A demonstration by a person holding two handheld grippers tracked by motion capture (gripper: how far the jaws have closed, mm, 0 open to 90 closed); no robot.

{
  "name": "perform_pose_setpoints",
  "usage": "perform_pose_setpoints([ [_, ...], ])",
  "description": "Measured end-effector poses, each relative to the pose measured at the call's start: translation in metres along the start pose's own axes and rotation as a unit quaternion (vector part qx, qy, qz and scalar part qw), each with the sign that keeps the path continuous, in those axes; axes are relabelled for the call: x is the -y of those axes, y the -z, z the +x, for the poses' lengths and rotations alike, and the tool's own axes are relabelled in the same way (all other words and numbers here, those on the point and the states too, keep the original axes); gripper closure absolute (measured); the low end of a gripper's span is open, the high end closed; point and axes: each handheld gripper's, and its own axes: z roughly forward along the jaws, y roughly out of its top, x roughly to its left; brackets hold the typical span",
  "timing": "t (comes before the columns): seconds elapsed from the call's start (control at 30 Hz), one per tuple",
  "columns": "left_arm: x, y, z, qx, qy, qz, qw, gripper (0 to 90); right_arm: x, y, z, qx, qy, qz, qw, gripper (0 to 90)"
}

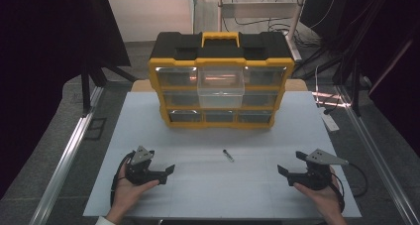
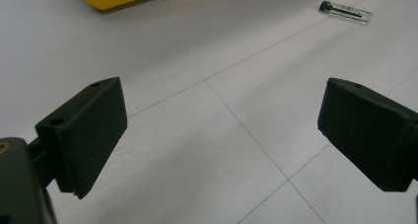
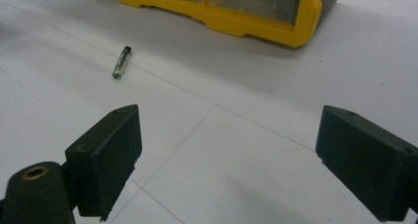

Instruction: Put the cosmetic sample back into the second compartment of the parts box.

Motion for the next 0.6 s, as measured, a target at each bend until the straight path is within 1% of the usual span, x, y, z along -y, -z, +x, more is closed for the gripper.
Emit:
perform_pose_setpoints([
  [0.13, 0.0007, -0.0015, -0.0009, -0.001, 0.003, 0.003, 1.0, 5.5, -0.0005, -0.0003, -0.0014, -0.002, -0.001, -0.003, 1.0, 10.6],
  [0.3, 0.0014, -0.002, -0.0026, -0.004, -0.007, 0.005, 1.0, 5.5, -0.0004, -0.0006, -0.0008, -0.002, -0.002, 0.001, 1.0, 10.8],
  [0.43, 0.0027, -0.0012, -0.0023, -0.005, -0.006, 0.002, 1.0, 5.6, -0.0009, 0.0007, 0.0015, -0.001, -0.001, 0.001, 1.0, 10.8],
  [0.6, 0.0026, 0.0005, -0.0025, -0.004, -0.012, -0.001, 0.9999, 5.8, -0.0014, -0.0006, 0.0028, 0.001, 0.001, 0.003, 1.0, 11.0],
])
